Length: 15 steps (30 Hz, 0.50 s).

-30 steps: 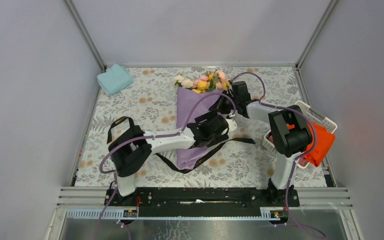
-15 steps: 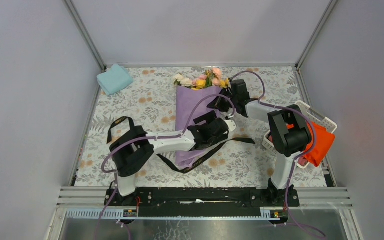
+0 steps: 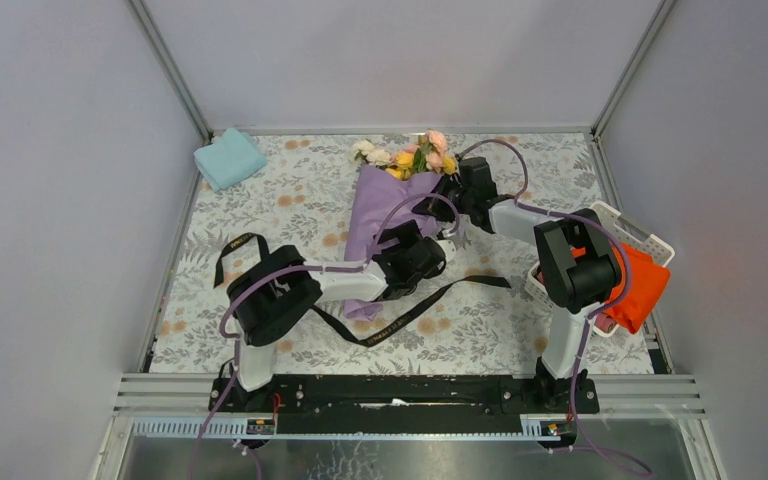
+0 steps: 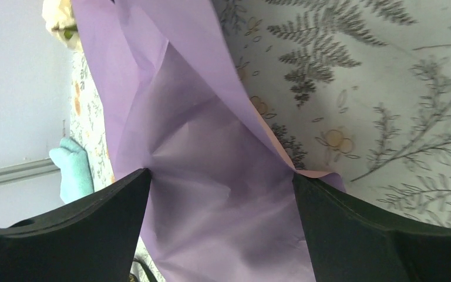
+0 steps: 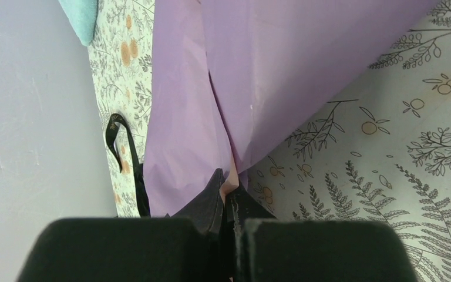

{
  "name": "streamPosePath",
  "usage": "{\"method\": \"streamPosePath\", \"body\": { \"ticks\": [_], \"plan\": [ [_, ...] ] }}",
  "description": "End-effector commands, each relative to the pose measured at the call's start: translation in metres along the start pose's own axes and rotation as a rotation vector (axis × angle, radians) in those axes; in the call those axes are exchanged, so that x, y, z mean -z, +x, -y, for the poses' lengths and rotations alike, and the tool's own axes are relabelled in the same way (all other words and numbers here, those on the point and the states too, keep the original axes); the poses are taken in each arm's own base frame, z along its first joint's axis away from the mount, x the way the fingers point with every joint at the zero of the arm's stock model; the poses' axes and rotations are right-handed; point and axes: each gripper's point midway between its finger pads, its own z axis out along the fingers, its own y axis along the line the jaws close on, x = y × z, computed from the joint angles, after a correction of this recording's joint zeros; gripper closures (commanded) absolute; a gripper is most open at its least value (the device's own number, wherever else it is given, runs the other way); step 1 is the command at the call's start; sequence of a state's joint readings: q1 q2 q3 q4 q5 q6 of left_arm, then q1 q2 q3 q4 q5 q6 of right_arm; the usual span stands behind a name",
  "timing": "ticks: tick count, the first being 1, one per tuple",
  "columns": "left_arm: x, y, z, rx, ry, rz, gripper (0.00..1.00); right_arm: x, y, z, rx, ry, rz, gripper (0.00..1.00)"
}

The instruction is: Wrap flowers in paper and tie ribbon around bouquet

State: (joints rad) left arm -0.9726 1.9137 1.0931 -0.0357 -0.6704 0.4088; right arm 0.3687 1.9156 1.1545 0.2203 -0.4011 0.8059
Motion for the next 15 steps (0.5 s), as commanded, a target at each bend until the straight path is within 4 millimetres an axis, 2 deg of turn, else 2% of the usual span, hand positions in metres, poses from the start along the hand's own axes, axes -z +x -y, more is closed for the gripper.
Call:
{"method": "streamPosePath", "body": {
  "ticks": [1, 5, 11, 13, 15],
  "plan": [
    [-0.007, 0.013, -0.021, -0.011, -0.089, -0.023, 0.02, 0.003, -0.017, -0.029, 0.041, -0.066, 0.039, 1.0],
    [-0.001, 0.004, -0.037, -0.015, -0.139, 0.007, 0.02, 0.001, -0.014, -0.027, 0.039, -0.059, 0.032, 1.0],
    [0.019, -0.05, -0.059, 0.094, -0.084, 0.147, 0.01, -0.004, -0.007, -0.031, 0.023, -0.068, 0.023, 1.0],
    [0.022, -0.066, -0.058, 0.11, -0.045, 0.2, 0.02, -0.006, -0.006, -0.034, 0.031, -0.066, 0.019, 1.0],
    [0.022, -0.071, -0.052, 0.122, -0.003, 0.23, 0.02, -0.006, -0.006, -0.036, 0.028, -0.069, 0.022, 1.0]
  ]
}}
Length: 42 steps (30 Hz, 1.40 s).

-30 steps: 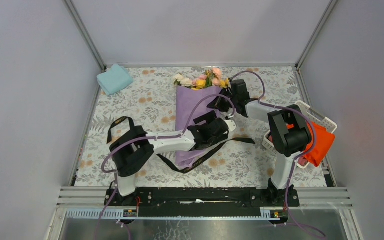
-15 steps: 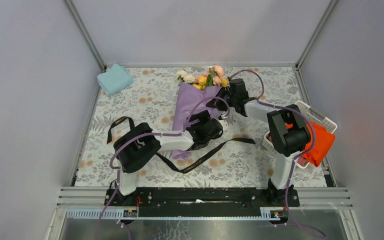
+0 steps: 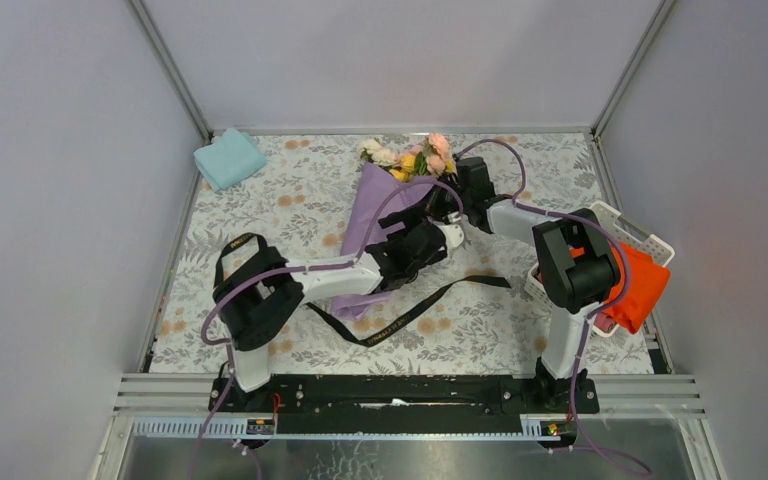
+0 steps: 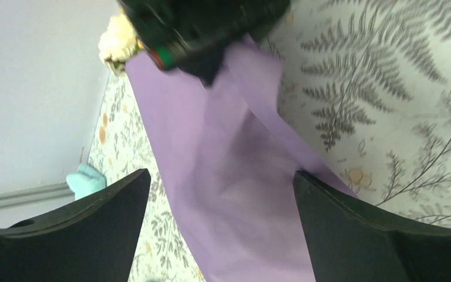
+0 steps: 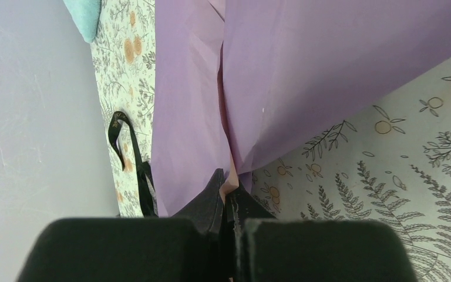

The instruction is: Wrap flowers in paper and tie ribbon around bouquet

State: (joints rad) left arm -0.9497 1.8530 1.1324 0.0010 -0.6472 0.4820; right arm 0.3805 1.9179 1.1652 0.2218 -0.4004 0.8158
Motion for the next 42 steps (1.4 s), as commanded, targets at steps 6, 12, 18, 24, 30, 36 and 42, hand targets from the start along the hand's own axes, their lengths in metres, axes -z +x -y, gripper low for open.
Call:
{"method": "streamPosePath", "body": {
  "ticks": [6, 12, 18, 24, 30, 36, 42],
  "plan": [
    [-0.013, -0.018, -0.008, 0.184, 0.077, 0.075, 0.02, -0.001, -0.013, -0.033, 0.033, -0.054, 0.043, 1.0],
    [-0.018, 0.0, -0.015, 0.187, 0.039, 0.033, 0.02, -0.005, -0.016, -0.033, 0.022, -0.055, 0.044, 1.0],
    [-0.03, 0.039, -0.01, 0.137, 0.015, -0.059, 0.02, -0.005, -0.018, -0.037, 0.021, -0.06, 0.05, 1.0],
    [-0.04, 0.051, -0.018, 0.105, -0.042, -0.082, 0.02, -0.004, -0.015, -0.036, 0.025, -0.059, 0.043, 1.0],
    [-0.042, 0.048, -0.021, 0.085, -0.053, -0.049, 0.19, -0.005, -0.011, -0.034, 0.031, -0.058, 0.026, 1.0],
    [-0.037, 0.042, -0.015, 0.102, 0.008, -0.025, 0.77, -0.005, -0.006, -0.028, 0.055, -0.044, 0.002, 1.0],
    [-0.036, 0.046, -0.006, 0.113, 0.047, -0.038, 1.0, 0.0, -0.002, -0.025, 0.126, -0.017, -0.034, 0.96]
  ]
}}
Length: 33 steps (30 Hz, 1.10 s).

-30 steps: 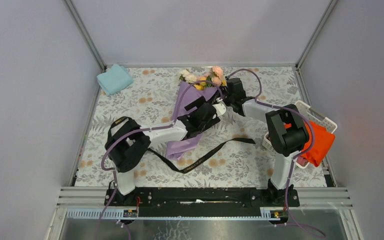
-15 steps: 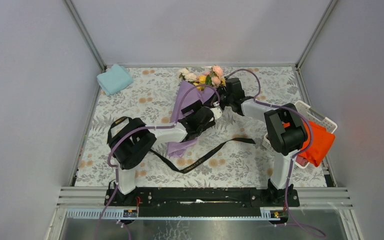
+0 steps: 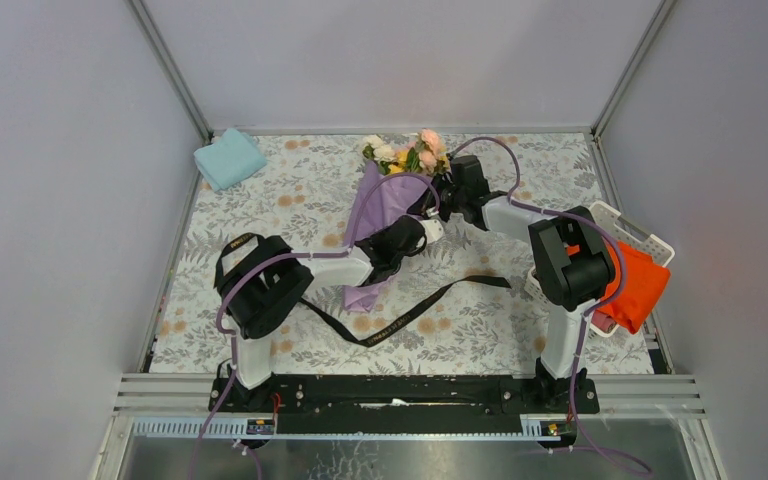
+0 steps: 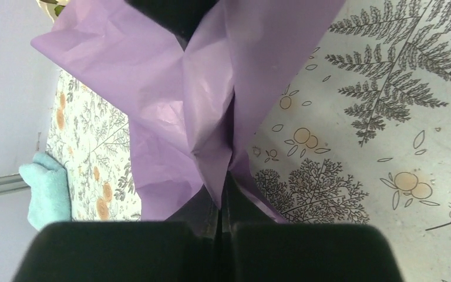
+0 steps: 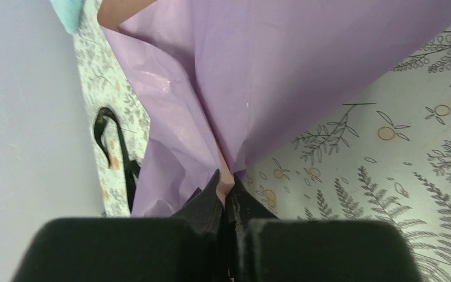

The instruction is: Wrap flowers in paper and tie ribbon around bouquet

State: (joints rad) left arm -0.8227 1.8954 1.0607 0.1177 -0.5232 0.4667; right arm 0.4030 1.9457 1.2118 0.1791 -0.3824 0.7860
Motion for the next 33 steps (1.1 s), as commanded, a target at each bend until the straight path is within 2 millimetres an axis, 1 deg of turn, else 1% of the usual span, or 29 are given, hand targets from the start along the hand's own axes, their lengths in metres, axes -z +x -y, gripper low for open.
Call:
{"method": "streamPosePath", "body": {
  "ticks": [1, 4, 6, 9, 10, 11, 13, 15, 17, 19, 20, 23, 26, 29, 33],
  "plan": [
    [0.001, 0.006, -0.004, 0.033, 0.005, -0.012, 1.0, 0.012, -0.007, -0.022, 0.123, -0.027, -0.025, 0.89],
    [0.0, 0.009, -0.002, 0.048, 0.025, -0.026, 1.0, 0.029, -0.013, -0.02, 0.213, 0.045, -0.051, 0.66],
    [0.0, 0.013, -0.004, 0.066, 0.037, -0.038, 1.0, 0.046, -0.023, -0.016, 0.273, 0.114, -0.035, 0.54],
    [0.0, 0.017, -0.003, 0.083, 0.058, -0.045, 1.0, 0.078, -0.041, -0.006, 0.323, 0.218, 0.033, 0.45],
    [0.0, 0.019, -0.002, 0.085, 0.064, -0.046, 1.0, 0.089, -0.046, 0.002, 0.324, 0.257, 0.056, 0.43],
    [0.001, 0.02, 0.0, 0.088, 0.071, -0.046, 1.0, 0.103, -0.051, 0.006, 0.33, 0.292, 0.084, 0.41],
    [0.002, 0.02, 0.001, 0.094, 0.082, -0.049, 1.0, 0.124, -0.052, 0.022, 0.34, 0.384, 0.117, 0.38],
    [0.003, 0.018, 0.001, 0.099, 0.09, -0.05, 1.0, 0.141, -0.043, 0.041, 0.337, 0.467, 0.131, 0.37],
    [0.006, 0.012, -0.003, 0.111, 0.088, -0.036, 1.0, 0.149, -0.02, 0.058, 0.307, 0.491, 0.115, 0.37],
    [0.008, 0.008, -0.006, 0.122, 0.089, -0.024, 1.0, 0.152, 0.009, 0.075, 0.27, 0.497, 0.071, 0.37],
    [0.01, 0.01, -0.005, 0.116, 0.096, -0.034, 1.0, 0.155, 0.023, 0.082, 0.265, 0.515, 0.048, 0.37],
    [0.013, 0.01, -0.005, 0.116, 0.11, -0.043, 1.0, 0.164, 0.06, 0.098, 0.27, 0.559, -0.006, 0.36],
    [0.015, 0.011, -0.003, 0.118, 0.127, -0.054, 1.0, 0.17, 0.089, 0.104, 0.241, 0.554, -0.037, 0.35],
    [0.017, 0.013, -0.003, 0.119, 0.133, -0.062, 1.0, 0.172, 0.105, 0.104, 0.21, 0.524, -0.032, 0.35],
    [0.018, 0.014, -0.001, 0.126, 0.14, -0.066, 1.0, 0.172, 0.101, 0.101, 0.159, 0.486, 0.055, 0.34]
  ]
}}
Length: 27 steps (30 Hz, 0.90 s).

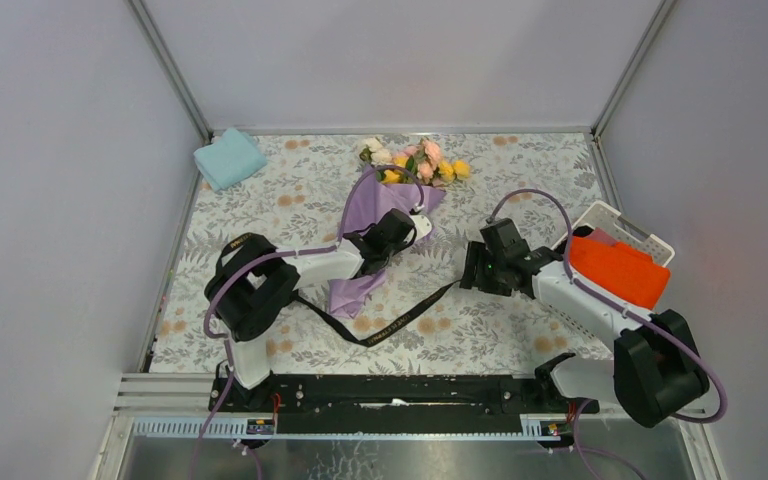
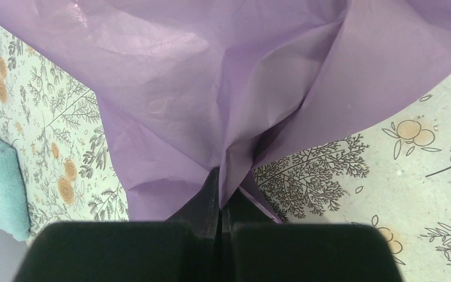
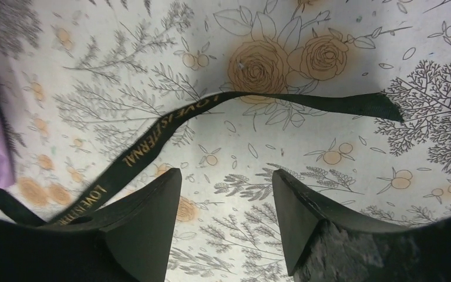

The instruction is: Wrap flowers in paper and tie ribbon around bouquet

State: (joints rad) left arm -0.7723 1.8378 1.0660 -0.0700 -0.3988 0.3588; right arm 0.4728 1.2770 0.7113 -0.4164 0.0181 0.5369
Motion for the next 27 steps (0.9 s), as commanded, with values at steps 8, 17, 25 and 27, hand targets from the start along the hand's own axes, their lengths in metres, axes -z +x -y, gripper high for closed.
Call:
{"method": "streamPosePath", "body": {
  "ticks": [8, 17, 25, 27],
  "plan": [
    [0.013, -0.014, -0.002, 0.057, 0.041, 0.02, 1.0, -0.007, -0.012, -0.011, -0.217, -0.068, 0.151, 0.33],
    [0.016, -0.01, -0.001, 0.064, 0.05, 0.015, 1.0, -0.021, -0.026, -0.029, -0.256, -0.108, 0.156, 0.32],
    [0.014, -0.013, 0.006, 0.082, 0.079, 0.023, 1.0, -0.041, -0.018, -0.035, -0.273, -0.129, 0.11, 0.38],
    [0.013, -0.013, 0.007, 0.079, 0.085, 0.021, 1.0, -0.046, -0.026, -0.042, -0.271, -0.146, 0.121, 0.5]
  ]
}}
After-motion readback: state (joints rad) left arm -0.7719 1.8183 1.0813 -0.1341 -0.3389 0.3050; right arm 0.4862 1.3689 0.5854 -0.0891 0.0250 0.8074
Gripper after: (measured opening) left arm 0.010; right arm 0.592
